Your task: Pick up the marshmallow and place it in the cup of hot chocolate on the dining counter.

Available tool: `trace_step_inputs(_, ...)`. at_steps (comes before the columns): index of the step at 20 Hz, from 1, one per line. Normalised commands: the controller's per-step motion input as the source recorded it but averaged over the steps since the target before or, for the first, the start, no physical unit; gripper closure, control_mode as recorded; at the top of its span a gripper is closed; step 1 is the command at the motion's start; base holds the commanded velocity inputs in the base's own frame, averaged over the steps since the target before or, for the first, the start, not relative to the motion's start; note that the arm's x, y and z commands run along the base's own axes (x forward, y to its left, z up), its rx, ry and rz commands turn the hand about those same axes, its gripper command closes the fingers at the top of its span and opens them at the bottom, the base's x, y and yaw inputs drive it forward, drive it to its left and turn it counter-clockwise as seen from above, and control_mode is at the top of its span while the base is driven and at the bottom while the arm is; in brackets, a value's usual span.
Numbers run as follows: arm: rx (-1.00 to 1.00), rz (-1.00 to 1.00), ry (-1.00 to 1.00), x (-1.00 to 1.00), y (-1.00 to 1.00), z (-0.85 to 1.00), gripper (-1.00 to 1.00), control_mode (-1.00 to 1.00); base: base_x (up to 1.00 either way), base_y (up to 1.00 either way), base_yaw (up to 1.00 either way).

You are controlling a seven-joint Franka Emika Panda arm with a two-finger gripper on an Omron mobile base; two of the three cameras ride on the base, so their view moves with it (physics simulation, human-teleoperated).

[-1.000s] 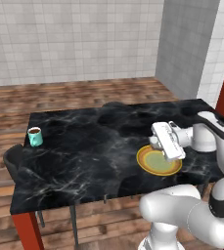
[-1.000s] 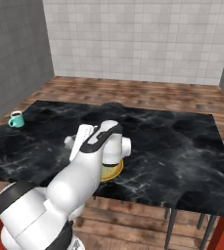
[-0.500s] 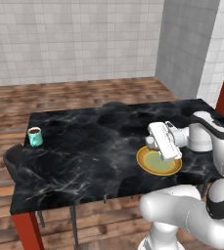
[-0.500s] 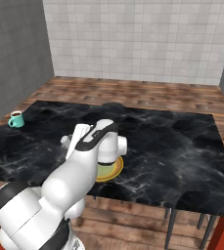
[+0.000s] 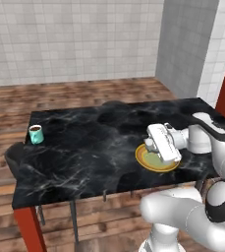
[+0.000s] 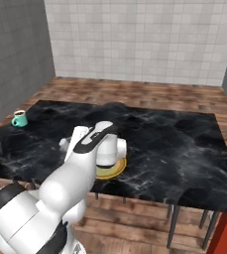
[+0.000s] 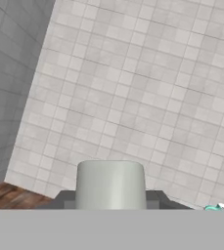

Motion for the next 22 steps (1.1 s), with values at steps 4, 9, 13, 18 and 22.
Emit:
trace_step_inputs(4, 0.00, 0.00, 0.00, 0.00, 0.00, 0.00, 1.00, 1.00, -0.90, 0.28, 0.00)
trace_step_inputs(9, 0.00, 0.00, 0.00, 0.00, 0.00, 0.00, 1.00, 1.00, -0.87, 0.82, 0.00)
trace_step_inputs(13, 0.00, 0.00, 0.00, 0.00, 0.00, 0.00, 1.00, 1.00, -0.42, 1.00, -0.02)
trace_step_inputs(18, 0.00, 0.00, 0.00, 0.00, 0.00, 0.00, 1.00, 1.00, -0.01, 1.00, -0.11)
trace_step_inputs(22, 0.00, 0.00, 0.00, 0.00, 0.00, 0.00, 1.00, 1.00, 0.22, 1.00, -0.22)
